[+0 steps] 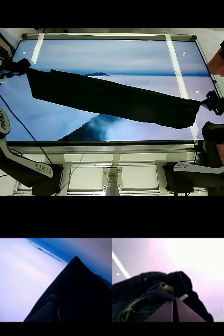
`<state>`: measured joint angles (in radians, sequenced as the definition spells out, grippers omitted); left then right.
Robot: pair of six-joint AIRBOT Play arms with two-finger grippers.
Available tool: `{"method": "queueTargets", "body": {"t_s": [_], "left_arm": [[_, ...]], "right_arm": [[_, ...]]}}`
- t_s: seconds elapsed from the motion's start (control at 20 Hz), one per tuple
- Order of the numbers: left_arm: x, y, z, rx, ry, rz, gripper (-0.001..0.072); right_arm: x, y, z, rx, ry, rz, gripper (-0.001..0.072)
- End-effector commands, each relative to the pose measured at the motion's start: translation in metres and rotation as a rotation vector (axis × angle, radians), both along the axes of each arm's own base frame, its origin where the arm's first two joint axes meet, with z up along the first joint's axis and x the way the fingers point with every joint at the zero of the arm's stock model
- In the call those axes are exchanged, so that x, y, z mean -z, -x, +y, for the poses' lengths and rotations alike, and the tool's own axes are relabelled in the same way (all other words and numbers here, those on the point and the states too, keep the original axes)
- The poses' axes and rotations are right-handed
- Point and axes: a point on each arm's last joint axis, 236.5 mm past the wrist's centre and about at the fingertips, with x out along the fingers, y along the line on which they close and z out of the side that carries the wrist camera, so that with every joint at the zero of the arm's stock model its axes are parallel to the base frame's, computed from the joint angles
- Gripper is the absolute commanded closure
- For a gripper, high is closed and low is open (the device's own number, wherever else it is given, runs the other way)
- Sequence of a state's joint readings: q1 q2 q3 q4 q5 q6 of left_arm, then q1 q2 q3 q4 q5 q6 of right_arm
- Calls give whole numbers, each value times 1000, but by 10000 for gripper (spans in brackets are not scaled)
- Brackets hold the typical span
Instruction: Fold the clothes and pants, and hang the long-sleeved shirts on hangers.
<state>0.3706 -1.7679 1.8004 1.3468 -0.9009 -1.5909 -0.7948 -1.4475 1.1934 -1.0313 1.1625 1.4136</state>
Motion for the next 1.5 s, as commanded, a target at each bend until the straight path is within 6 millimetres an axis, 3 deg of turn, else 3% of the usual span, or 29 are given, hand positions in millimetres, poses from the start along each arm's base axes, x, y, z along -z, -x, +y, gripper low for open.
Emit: {"method": "queueTargets", "body": {"t_s": [0.0, 0.2, 0.4, 0.5, 0.55, 0.6, 0.65, 0.85, 0.95, 1.05, 1.2, 1.35, 1.45], "left_arm": [[14, -29, -20, 1, 67, -73, 684], [23, -55, -35, -1, 86, -146, 684], [29, -64, -38, -7, 91, -171, 683], [33, -67, -41, -16, 119, -178, 602], [33, -68, -42, -19, 132, -182, 445], [31, -68, -42, -19, 132, -187, 90], [26, -68, -42, -18, 130, -191, 25], [0, -48, -16, -28, 93, -184, 24], [0, -30, -2, -34, 91, -126, 24], [22, -1, 11, -21, 101, 4, 25], [59, 35, 19, 37, 174, 158, 27], [82, 47, 10, 110, 332, 181, 26], [91, 48, 8, 117, 408, 174, 24]], "right_arm": [[19, -29, -5, 89, 19, -16, 677], [26, -42, -16, 150, 60, -50, 677], [43, -34, -12, 150, 46, -16, 676], [51, -28, -7, 144, 33, 5, 657], [51, -26, -4, 133, 26, 16, 585], [49, -24, 0, 113, 14, 24, 480], [43, -24, 2, 91, 6, 30, 389], [-14, -36, -4, -22, 39, -1, 366], [-46, -39, -1, -65, 49, -25, 364], [-68, -35, 5, -95, 57, -35, 363], [-80, -23, 22, -137, 33, -16, 362], [-79, -12, 57, -232, -38, 46, 363], [-79, -16, 79, -286, -53, 55, 363]]}}
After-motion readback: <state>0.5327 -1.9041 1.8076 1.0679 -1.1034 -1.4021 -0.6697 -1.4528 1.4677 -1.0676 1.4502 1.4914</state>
